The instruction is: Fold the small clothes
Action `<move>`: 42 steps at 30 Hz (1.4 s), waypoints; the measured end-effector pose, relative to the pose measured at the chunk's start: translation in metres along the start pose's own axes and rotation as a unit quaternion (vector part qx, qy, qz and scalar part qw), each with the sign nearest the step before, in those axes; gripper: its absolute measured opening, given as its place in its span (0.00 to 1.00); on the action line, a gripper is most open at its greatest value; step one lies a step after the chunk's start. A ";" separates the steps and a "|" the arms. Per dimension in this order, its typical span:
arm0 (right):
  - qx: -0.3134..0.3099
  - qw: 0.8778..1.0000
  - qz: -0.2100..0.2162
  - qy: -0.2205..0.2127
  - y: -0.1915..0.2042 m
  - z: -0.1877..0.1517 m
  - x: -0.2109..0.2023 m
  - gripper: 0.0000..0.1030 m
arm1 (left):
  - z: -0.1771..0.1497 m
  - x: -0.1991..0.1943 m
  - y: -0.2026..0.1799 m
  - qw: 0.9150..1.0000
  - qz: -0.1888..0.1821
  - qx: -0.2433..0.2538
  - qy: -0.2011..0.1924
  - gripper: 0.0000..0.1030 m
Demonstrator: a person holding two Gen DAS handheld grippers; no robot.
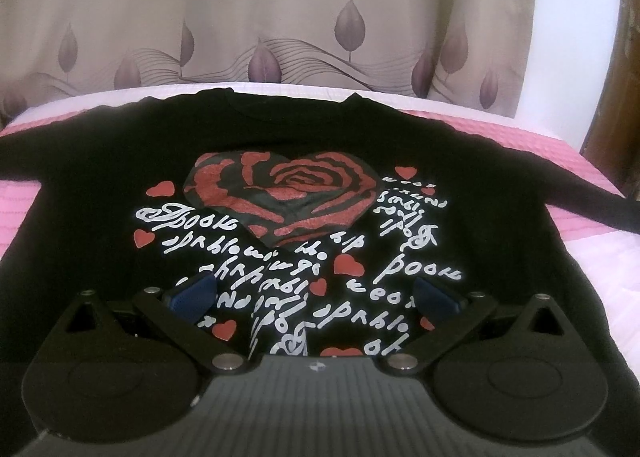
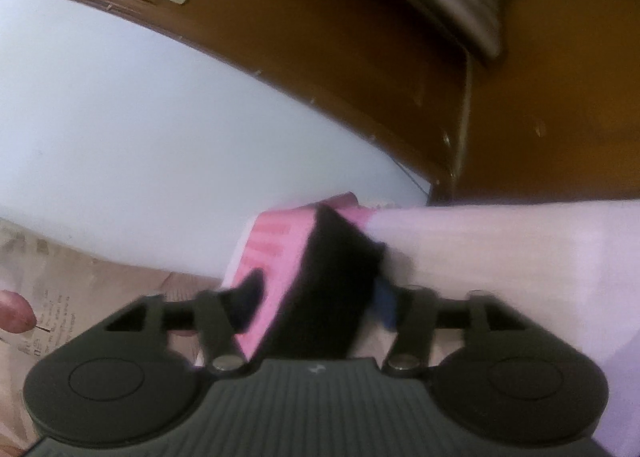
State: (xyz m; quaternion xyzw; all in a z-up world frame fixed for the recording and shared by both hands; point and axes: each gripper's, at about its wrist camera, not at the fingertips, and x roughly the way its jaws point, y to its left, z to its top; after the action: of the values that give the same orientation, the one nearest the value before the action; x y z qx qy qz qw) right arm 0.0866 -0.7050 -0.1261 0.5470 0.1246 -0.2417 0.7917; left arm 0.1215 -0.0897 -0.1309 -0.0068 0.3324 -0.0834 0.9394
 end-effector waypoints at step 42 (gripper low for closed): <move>-0.330 0.844 0.262 0.333 0.365 -0.550 0.028 0.09 | -0.033 -0.081 0.243 0.969 0.012 -0.228 -0.089 1.00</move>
State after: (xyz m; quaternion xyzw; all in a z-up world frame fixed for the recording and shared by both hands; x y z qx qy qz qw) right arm 0.3373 -0.0984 -0.0485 0.3132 0.3051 0.2267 0.8703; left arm 0.0763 0.1641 -0.1229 -0.2244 0.2578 0.0066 0.9398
